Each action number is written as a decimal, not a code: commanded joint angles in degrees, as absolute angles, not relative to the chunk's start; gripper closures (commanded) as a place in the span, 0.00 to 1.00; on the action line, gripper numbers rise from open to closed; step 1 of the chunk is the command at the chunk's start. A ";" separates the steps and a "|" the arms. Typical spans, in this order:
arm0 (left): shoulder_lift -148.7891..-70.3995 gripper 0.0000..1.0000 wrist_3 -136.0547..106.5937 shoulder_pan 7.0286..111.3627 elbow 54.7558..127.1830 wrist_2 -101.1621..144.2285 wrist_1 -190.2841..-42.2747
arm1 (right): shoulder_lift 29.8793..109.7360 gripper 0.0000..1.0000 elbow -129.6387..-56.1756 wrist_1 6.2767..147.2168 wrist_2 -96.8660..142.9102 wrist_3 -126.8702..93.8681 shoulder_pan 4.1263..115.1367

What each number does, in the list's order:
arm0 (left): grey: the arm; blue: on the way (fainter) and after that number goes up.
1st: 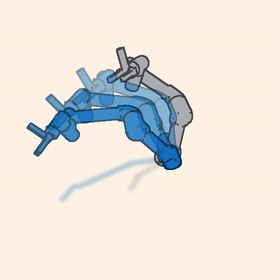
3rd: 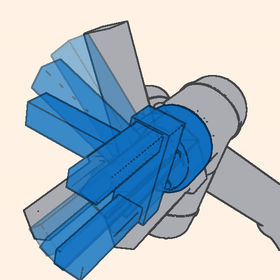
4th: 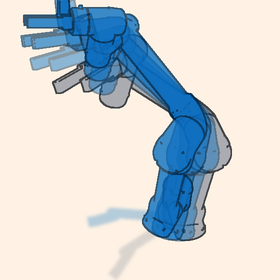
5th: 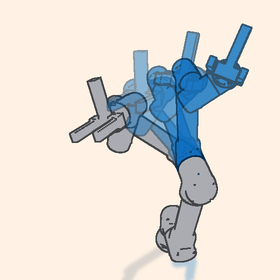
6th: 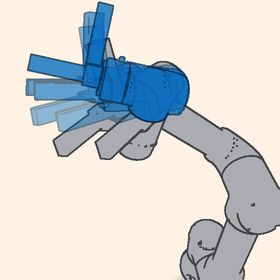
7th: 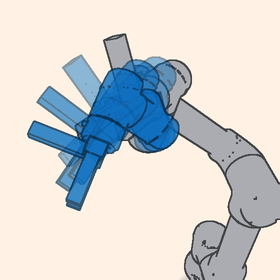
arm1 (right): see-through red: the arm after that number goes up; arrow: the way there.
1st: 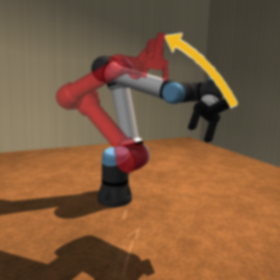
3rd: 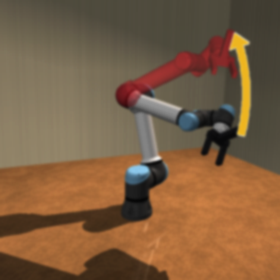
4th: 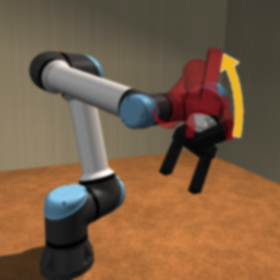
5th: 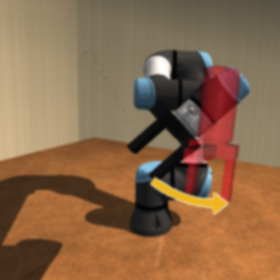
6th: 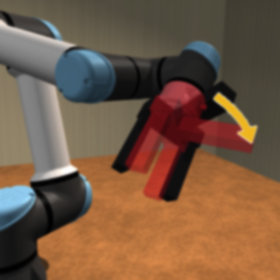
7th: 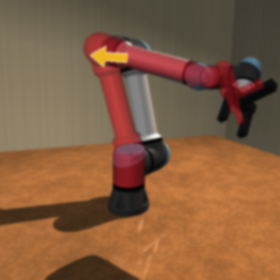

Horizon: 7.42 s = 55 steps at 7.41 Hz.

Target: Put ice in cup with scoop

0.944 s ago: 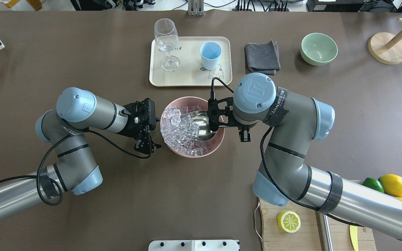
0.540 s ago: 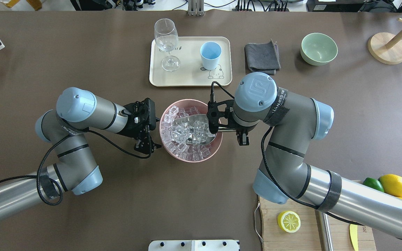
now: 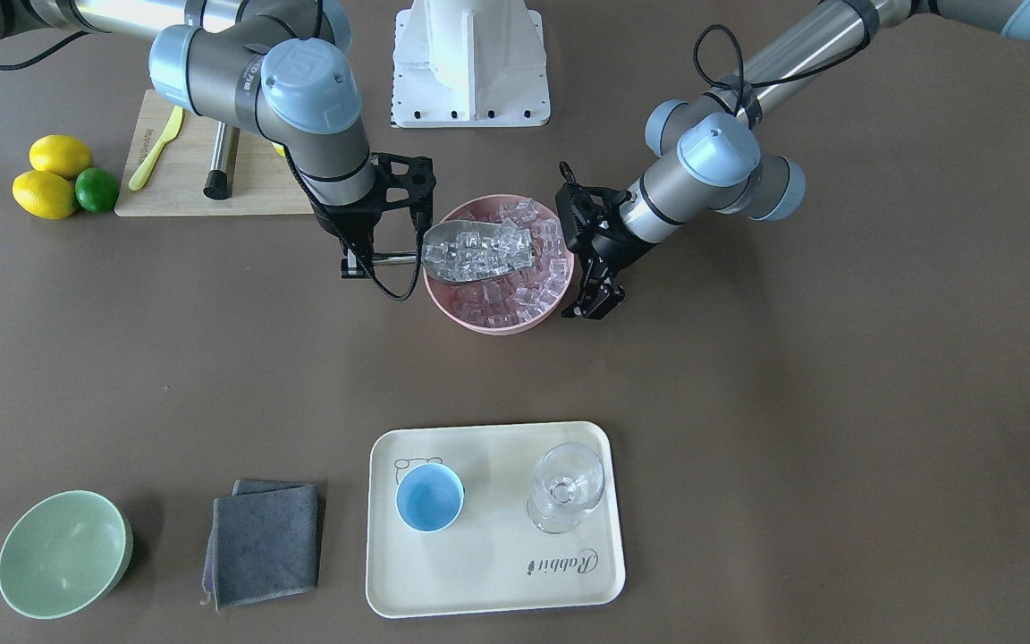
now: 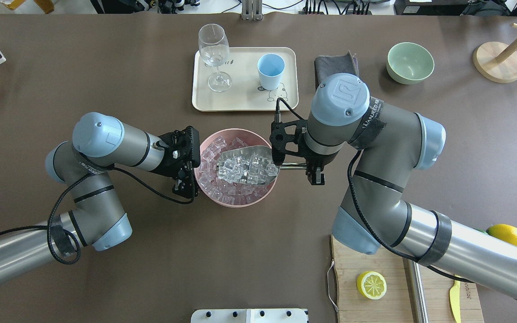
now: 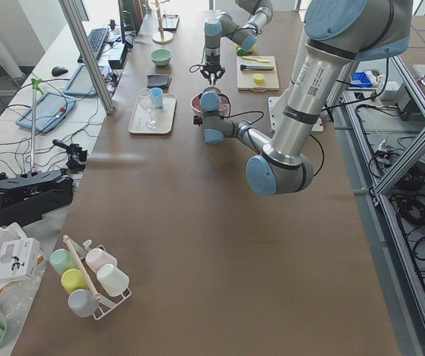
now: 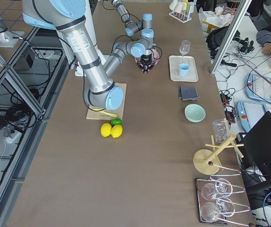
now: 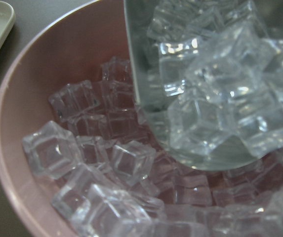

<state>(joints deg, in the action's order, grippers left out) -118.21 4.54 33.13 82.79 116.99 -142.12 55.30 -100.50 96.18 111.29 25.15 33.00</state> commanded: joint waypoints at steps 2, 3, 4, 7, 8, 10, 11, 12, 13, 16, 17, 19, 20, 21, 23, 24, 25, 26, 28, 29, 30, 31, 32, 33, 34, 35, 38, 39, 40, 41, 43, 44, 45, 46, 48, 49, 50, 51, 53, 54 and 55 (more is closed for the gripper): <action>-118.21 0.01 4.57 33.13 82.88 117.07 -142.12 | 56.51 1.00 -104.76 100.54 114.07 24.62 36.29; -118.13 0.01 4.66 33.31 82.97 117.24 -142.12 | 57.12 1.00 -105.90 102.29 114.69 22.52 37.86; -118.13 0.01 5.01 33.66 83.06 117.68 -142.12 | 58.61 1.00 -106.34 102.30 115.22 19.89 39.88; -116.46 0.01 7.12 35.15 83.94 119.87 -142.12 | 60.37 1.00 -106.26 103.01 119.97 5.31 44.90; -116.02 0.01 7.90 35.94 83.94 121.10 -142.12 | 60.47 1.00 -106.09 102.66 120.32 0.14 45.61; -115.58 0.01 9.58 36.91 84.28 122.34 -142.12 | 60.56 1.00 -103.03 101.52 120.32 -7.88 45.97; -115.40 0.01 9.58 37.52 84.72 123.82 -141.68 | 60.12 1.00 -101.53 101.69 120.32 -9.22 46.92; -114.27 0.01 9.58 38.14 85.25 125.06 -142.11 | 59.60 1.00 -99.43 101.86 121.63 -8.97 49.20; -113.65 0.01 9.58 38.06 86.65 125.24 -141.68 | 57.85 1.00 -97.40 102.30 125.12 -8.36 51.48; -114.08 0.01 9.58 40.33 88.49 129.80 -137.22 | 48.62 1.00 -86.24 102.30 124.81 -7.91 51.86; -113.82 0.01 9.67 40.95 91.81 130.68 -132.06 | 47.04 1.00 -85.18 102.39 124.89 -7.91 51.86; -113.99 0.01 16.30 41.22 99.63 130.26 -116.19 | 44.22 1.00 -83.06 105.11 124.80 -7.91 51.68; -114.17 0.01 18.00 41.48 102.28 129.56 -110.54 | 44.04 1.00 -83.14 106.34 124.54 -7.65 51.59; -114.08 0.01 18.10 41.48 103.61 129.03 -107.43 | 43.77 1.00 -83.58 108.96 124.19 -6.08 51.42; -113.73 0.01 18.45 42.53 105.81 129.11 -101.02 | 41.58 1.00 -83.85 114.77 121.83 -2.91 50.37; -113.56 0.01 22.37 43.93 106.95 129.11 -95.94 | 41.49 1.00 -83.93 114.96 121.56 -2.73 50.10; -112.86 0.01 24.76 47.25 108.96 129.29 -89.36 | 41.48 1.00 -83.94 115.66 120.94 -1.51 49.66; -109.98 0.01 24.87 49.63 109.94 129.55 -88.78 | 41.22 1.00 -83.76 116.45 120.59 -0.36 49.48; -108.46 0.01 24.70 53.06 109.08 129.55 -88.24 | 39.83 1.00 -82.71 118.20 119.80 2.18 49.31; -107.41 0.01 24.52 55.35 109.07 129.55 -88.24 | 38.94 1.00 -82.27 119.52 119.71 2.89 49.22; -107.05 0.01 24.17 57.89 107.51 129.29 -88.24 | 38.59 1.00 -81.40 119.53 119.10 4.47 49.22; -107.40 0.01 23.47 61.23 105.40 129.37 -88.24 | 38.67 1.00 -81.21 119.53 119.00 4.74 49.22; -107.14 0.01 17.81 63.09 104.51 129.37 -88.24 | 38.41 1.00 -80.69 119.88 118.92 5.62 49.22; -106.96 0.01 11.23 66.06 103.28 130.25 -88.24 | 37.89 1.00 -80.42 121.19 118.92 6.41 49.22; -105.83 0.01 10.73 68.96 102.84 132.17 -87.89 | 37.53 1.00 -79.55 121.46 118.83 6.68 49.22; -105.47 0.01 10.46 72.04 101.87 133.32 -85.37 | 36.49 1.00 -77.97 121.55 118.74 6.85 49.22; -102.50 0.01 10.28 79.79 96.24 136.94 -84.46 | 36.04 1.00 -77.17 122.86 118.65 7.99 49.13; -101.61 0.01 10.11 83.81 94.67 136.06 -84.38 | 35.17 1.00 -77.17 124.61 118.65 9.04 49.22; -98.03 0.01 10.11 86.20 94.57 135.97 -84.20 | 34.63 1.00 -77.34 125.85 118.65 9.05 49.22; -95.82 0.01 10.28 89.44 92.48 135.97 -84.46 | 33.85 1.00 -77.34 127.16 118.57 9.05 49.13; -95.36 0.01 10.81 92.20 87.56 136.05 -84.55 | 33.84 1.00 -77.08 127.44 117.25 10.10 49.13; -95.45 0.01 10.72 92.11 87.71 136.05 -84.55 | 33.58 1.00 -77.08 128.83 116.72 10.46 49.22; -95.45 0.01 10.72 92.20 87.80 136.14 -84.55 | 33.49 1.00 -76.04 128.93 116.11 11.33 49.13; -95.36 0.01 10.90 92.28 87.63 136.06 -84.55 | 33.49 1.00 -75.94 129.02 116.02 12.03 49.13; -95.36 0.01 10.99 92.46 87.45 135.97 -84.55 | 32.27 1.00 -74.89 129.90 115.84 12.83 49.13; -95.36 0.01 10.99 92.46 87.45 135.97 -84.55 | 31.47 1.00 -74.80 131.12 115.75 13.27 49.22; -95.36 0.01 11.07 92.46 87.45 135.97 -84.55 | 31.03 1.00 -74.71 131.39 115.75 13.45 49.22; -95.36 0.01 11.07 92.46 87.36 135.97 -84.55 | 29.81 1.00 -73.14 131.92 115.66 13.80 49.22; -95.36 0.01 11.07 92.37 87.36 135.97 -84.55 | 28.92 1.00 -70.76 131.92 114.35 14.33 49.22; -95.36 0.01 11.07 92.37 87.36 135.97 -84.55 | 28.83 1.00 -70.32 132.45 114.00 14.50 49.22; -95.36 0.01 11.07 92.37 87.36 135.97 -84.46 | 28.22 1.00 -70.23 134.45 113.12 15.89 49.22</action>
